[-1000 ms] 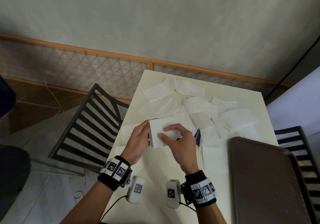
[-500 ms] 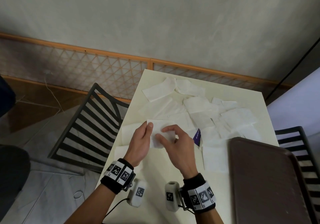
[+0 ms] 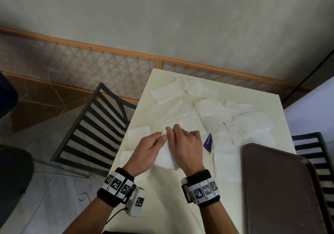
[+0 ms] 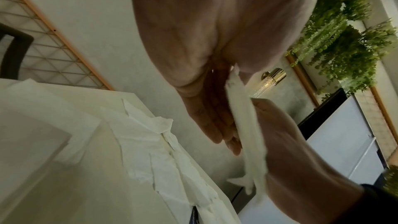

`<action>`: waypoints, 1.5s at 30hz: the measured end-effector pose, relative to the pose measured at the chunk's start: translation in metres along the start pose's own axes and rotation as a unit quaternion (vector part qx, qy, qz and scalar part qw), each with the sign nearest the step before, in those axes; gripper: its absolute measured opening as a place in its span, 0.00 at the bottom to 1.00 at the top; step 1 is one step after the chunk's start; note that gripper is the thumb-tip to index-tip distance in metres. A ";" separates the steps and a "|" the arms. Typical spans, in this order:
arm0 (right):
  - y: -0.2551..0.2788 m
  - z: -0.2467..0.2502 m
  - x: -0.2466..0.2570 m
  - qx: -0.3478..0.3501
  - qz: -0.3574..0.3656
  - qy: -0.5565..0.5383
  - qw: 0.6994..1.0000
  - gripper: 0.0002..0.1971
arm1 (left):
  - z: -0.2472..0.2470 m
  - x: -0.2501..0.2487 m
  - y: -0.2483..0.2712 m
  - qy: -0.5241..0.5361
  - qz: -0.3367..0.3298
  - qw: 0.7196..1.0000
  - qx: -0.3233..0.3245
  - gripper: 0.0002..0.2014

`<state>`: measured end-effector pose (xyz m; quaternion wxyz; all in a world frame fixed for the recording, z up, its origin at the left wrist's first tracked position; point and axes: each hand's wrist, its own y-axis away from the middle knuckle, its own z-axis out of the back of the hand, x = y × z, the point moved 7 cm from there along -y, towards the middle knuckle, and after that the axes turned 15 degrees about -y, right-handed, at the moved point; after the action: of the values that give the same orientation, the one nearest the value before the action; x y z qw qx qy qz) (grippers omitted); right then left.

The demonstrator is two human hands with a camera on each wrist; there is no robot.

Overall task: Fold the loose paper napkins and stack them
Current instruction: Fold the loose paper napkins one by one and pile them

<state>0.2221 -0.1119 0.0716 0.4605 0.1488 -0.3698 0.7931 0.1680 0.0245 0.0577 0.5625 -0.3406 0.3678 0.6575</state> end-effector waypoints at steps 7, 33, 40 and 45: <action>-0.013 -0.011 -0.041 -0.018 -0.173 -0.256 0.951 0.25 | 0.019 0.019 -0.004 0.025 0.024 0.997 -0.074 0.22; -0.084 -0.178 -0.071 0.191 -0.226 -0.154 0.943 0.12 | 0.039 0.151 -0.080 -0.356 0.085 0.928 0.068 0.24; -0.141 -0.138 -0.181 0.180 -0.334 0.011 0.925 0.43 | 0.042 0.148 -0.092 -0.359 0.071 0.929 0.061 0.22; -0.143 -0.130 -0.211 0.267 -0.355 0.032 0.895 0.37 | 0.037 0.132 -0.089 -0.379 0.045 0.924 0.033 0.23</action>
<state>0.4680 -0.1059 -0.0747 0.6661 0.3624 -0.0518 0.6498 0.2370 0.1297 -0.0470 0.6408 -0.0305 0.1633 0.7495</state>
